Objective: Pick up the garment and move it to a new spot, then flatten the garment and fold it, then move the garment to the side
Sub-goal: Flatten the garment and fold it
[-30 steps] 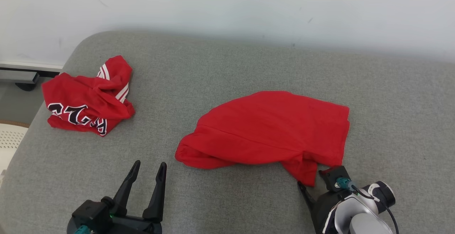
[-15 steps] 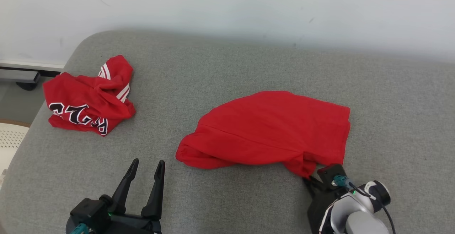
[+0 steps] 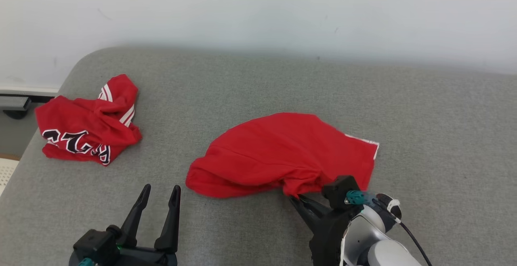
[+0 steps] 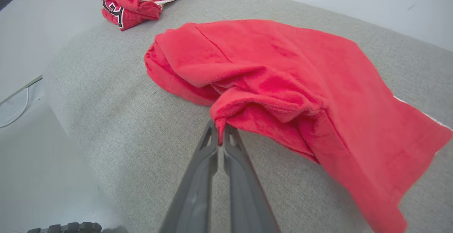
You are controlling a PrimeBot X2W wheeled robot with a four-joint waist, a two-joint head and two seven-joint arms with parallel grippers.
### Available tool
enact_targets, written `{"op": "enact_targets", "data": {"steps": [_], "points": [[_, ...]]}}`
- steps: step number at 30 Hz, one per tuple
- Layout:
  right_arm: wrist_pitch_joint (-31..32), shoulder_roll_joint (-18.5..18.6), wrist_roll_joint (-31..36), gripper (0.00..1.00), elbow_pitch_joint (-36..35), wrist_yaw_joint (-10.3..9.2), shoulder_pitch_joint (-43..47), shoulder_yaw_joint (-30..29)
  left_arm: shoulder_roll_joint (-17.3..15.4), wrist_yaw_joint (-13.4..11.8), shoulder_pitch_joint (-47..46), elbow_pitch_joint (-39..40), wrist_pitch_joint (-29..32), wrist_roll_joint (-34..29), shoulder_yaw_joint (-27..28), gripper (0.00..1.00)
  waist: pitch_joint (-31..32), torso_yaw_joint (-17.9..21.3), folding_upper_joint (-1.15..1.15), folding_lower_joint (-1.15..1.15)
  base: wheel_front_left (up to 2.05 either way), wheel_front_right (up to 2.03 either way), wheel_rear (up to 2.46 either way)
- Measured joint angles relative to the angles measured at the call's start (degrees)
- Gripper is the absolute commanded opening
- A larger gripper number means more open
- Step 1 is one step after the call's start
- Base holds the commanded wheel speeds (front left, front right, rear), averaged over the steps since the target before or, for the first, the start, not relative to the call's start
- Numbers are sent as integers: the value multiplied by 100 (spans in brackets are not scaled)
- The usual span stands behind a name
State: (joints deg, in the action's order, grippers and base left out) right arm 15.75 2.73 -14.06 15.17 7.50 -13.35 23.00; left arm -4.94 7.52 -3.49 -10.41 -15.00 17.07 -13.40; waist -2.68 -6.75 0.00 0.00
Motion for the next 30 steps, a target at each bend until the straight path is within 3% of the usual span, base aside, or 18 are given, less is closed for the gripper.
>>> {"op": "enact_targets", "data": {"steps": [7, 14, 23, 30], "points": [[829, 1, -645, 0, -1800, 0, 471, -486, 0, 0, 91, -9, 0, 0, -22, 100, 122, 164, 0, -1, 0, 0, 0], [1310, 4, -956, 0, -2199, 0, 482, -1167, -12, 0, 127, -4, 0, 0, -53, 100, 205, 291, 0, -1, 0, 0, 0], [1480, 4, -1421, 0, -784, 0, -770, -1714, -27, 0, 104, -11, 0, 3, -209, 100, 166, 228, 0, -1, 0, 0, 0], [736, 3, -1195, 0, 1176, 0, -2093, -2228, -19, 0, 16, -35, 0, 21, -412, 100, 54, -100, 0, 0, 0, 0, 0]]}}
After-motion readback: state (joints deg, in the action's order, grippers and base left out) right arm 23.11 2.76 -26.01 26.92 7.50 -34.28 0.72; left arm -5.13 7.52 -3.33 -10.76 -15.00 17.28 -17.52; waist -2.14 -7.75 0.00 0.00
